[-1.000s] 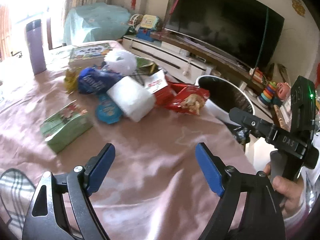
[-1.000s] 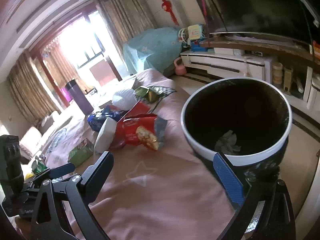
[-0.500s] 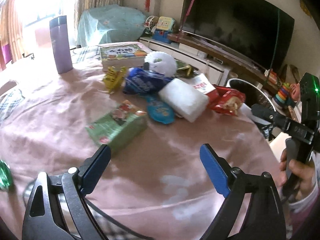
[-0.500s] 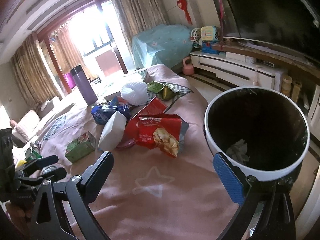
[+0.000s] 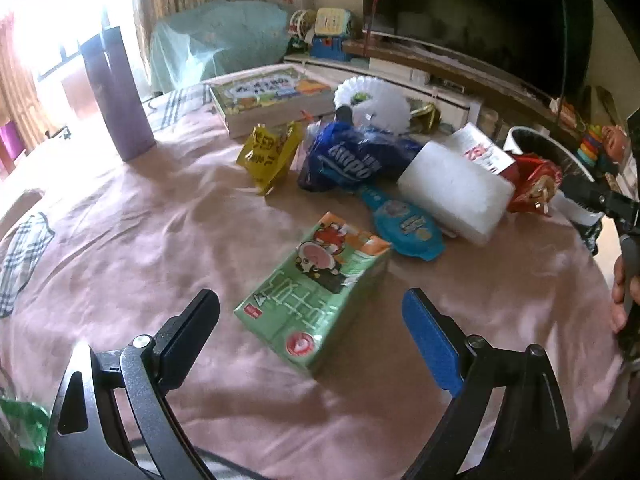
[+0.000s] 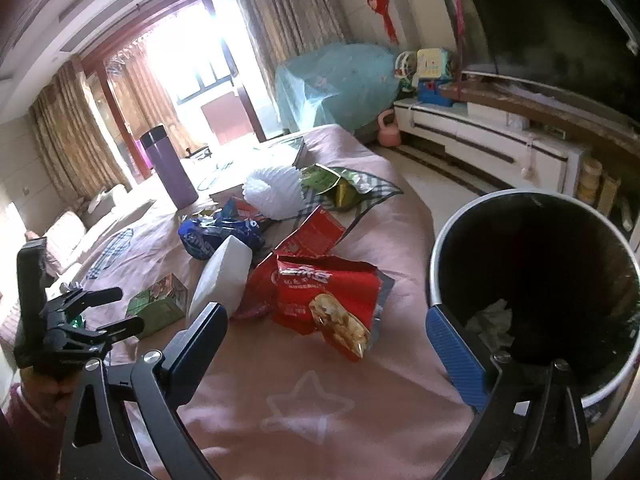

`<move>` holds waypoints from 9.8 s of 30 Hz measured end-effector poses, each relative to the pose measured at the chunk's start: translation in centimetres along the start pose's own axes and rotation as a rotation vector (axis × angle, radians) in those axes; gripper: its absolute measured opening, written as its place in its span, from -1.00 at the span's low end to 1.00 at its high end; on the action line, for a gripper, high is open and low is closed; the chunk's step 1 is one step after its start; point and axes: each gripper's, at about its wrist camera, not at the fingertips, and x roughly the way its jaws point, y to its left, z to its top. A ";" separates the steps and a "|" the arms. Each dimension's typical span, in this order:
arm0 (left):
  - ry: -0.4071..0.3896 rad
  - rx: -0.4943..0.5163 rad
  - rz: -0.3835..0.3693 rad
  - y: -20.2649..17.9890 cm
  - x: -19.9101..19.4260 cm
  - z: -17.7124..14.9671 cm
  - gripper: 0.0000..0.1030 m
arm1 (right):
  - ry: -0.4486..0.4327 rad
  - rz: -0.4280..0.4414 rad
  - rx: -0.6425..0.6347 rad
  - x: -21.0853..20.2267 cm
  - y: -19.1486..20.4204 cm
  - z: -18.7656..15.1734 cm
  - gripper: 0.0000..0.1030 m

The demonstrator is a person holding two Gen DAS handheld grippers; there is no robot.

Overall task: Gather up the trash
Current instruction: 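Grasp the green juice box with the left tool while the right tool grasps the red snack bag, then carry the juice box and snack bag over the bin and release both, then move both open tools back toward the remaining trash on the table, then grasp the white sponge with the left tool while the right tool grasps the red-and-white box, then carry the sponge and red-and-white box over the bin and release both, then move both open tools toward the blue wrappers and pink toy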

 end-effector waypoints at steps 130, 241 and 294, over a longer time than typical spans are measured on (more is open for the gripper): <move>-0.011 -0.197 -0.090 -10.2 -1.2 2.2 0.58 | -0.018 0.006 0.171 -4.1 -3.4 -1.9 0.93; -0.041 0.125 -0.300 -27.6 2.3 11.8 0.08 | -0.025 -0.105 0.298 -6.0 -16.2 1.4 -0.40; 0.044 -0.349 -0.072 -3.9 -1.3 -0.8 0.59 | 0.090 0.106 0.208 1.1 0.6 -2.1 0.85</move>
